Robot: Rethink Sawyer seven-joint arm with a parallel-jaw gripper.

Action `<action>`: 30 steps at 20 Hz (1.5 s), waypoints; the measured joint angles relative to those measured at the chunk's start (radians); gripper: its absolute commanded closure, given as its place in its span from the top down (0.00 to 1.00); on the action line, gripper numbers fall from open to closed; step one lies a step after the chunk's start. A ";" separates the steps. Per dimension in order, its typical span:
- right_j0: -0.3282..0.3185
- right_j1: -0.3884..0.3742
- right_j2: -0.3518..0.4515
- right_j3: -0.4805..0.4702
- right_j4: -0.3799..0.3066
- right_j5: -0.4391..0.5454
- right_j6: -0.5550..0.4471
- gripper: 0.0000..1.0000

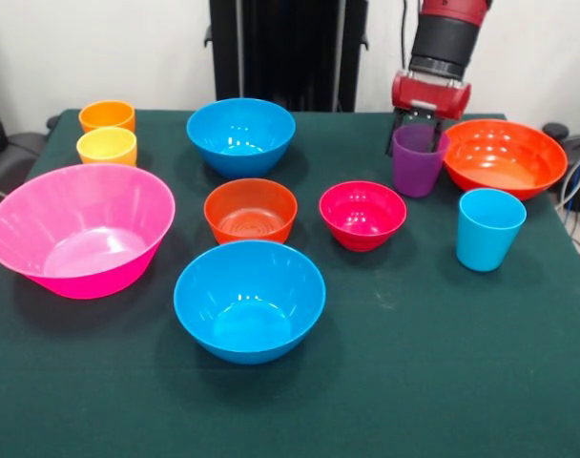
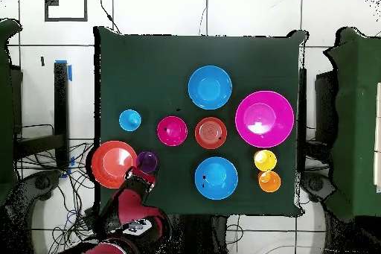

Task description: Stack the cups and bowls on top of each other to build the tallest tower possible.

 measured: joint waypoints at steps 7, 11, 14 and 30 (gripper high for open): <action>-0.008 0.030 -0.010 -0.020 -0.033 -0.004 0.000 0.00; -0.006 0.031 -0.026 -0.023 -0.033 -0.004 0.000 0.00; -0.009 0.026 -0.026 -0.022 -0.037 -0.005 0.000 0.00; 0.010 -0.255 -0.169 0.024 -0.116 0.298 0.000 0.00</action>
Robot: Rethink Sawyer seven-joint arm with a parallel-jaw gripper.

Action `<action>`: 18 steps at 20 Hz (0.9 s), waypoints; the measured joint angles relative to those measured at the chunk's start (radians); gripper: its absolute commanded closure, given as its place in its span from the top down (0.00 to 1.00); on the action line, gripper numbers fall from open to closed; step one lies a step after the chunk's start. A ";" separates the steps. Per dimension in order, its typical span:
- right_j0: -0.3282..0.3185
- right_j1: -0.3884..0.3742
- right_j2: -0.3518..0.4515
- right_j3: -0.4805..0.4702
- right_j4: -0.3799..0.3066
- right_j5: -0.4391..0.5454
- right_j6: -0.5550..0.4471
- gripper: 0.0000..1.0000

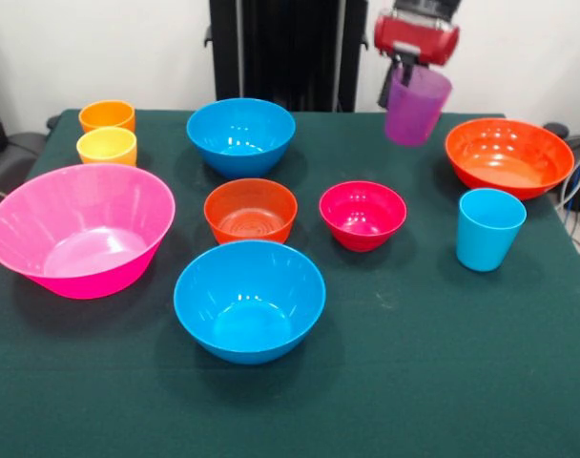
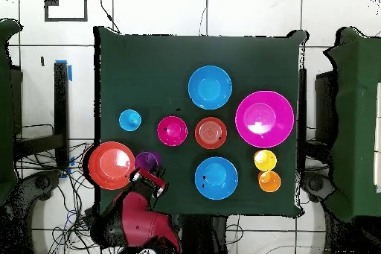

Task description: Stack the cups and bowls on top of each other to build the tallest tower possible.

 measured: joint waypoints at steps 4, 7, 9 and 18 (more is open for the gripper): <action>-0.016 -0.076 -0.057 -0.004 -0.091 0.087 0.000 0.00; -0.059 -0.104 -0.064 -0.018 -0.169 0.104 0.000 0.00; -0.086 -0.107 -0.063 -0.030 -0.207 0.104 0.000 0.00; -0.317 -0.039 0.052 -0.123 -0.465 0.067 0.000 0.00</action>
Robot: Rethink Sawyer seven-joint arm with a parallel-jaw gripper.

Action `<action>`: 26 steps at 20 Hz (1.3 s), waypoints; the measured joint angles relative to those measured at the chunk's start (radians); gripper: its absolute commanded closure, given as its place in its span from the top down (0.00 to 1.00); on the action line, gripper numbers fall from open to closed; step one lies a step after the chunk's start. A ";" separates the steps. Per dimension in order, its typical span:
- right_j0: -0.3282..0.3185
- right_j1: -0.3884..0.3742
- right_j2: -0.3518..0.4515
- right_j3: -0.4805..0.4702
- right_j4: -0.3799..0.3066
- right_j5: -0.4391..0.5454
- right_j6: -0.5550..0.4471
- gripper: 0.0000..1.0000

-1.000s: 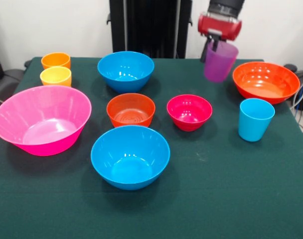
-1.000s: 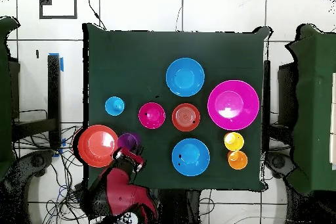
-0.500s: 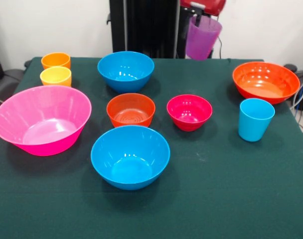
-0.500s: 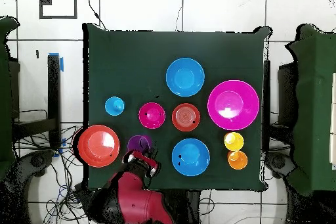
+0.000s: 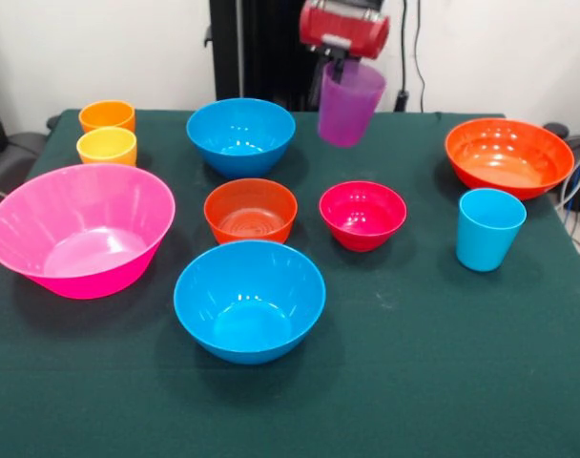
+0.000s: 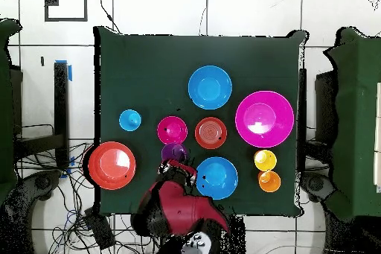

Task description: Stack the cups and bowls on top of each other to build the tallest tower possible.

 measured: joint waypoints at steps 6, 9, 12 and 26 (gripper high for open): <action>-0.145 0.059 0.116 -0.031 -0.145 -0.001 0.000 0.00; -0.243 0.092 0.207 -0.038 -0.235 0.005 0.000 0.00; -0.291 0.107 0.257 -0.040 -0.280 0.016 0.000 0.00; -0.444 -0.004 0.464 -0.039 -0.368 0.198 0.000 0.00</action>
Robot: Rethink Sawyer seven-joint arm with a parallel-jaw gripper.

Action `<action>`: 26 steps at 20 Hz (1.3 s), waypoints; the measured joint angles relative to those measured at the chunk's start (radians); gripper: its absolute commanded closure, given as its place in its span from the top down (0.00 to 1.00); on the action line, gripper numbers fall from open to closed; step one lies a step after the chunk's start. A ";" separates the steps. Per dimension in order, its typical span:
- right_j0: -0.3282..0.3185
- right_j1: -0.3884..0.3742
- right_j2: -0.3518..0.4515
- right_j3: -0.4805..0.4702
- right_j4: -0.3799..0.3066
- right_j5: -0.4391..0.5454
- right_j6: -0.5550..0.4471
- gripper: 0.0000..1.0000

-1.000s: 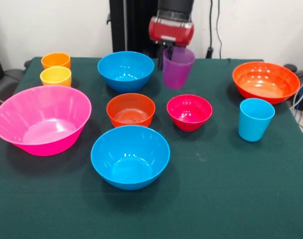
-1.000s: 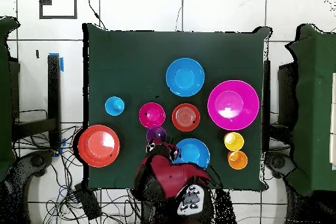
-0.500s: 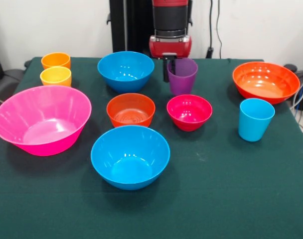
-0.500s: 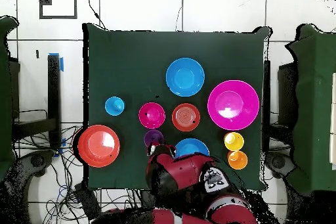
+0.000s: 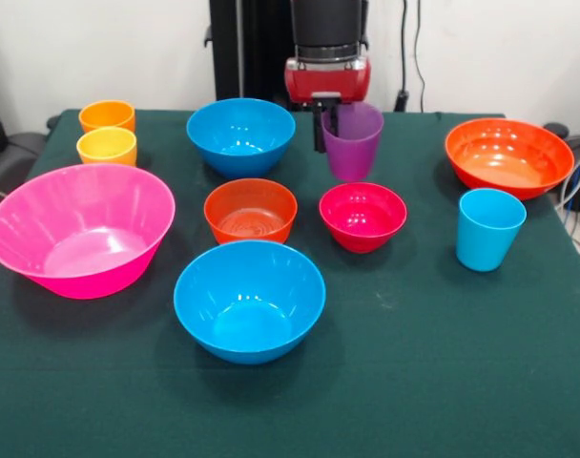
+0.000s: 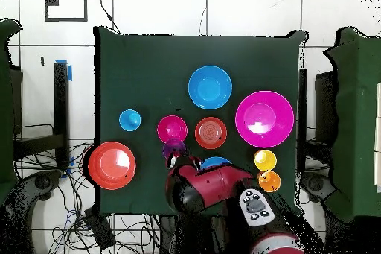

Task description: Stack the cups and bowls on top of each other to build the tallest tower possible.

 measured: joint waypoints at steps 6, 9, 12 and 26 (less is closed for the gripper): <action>-0.061 -0.104 0.080 0.006 0.000 0.076 0.000 0.00; -0.078 -0.135 0.106 0.010 0.000 0.100 0.000 0.00; -0.102 -0.175 0.139 0.011 -0.001 0.124 0.000 0.00; -0.138 -0.132 0.150 -0.002 -0.093 0.124 0.000 0.00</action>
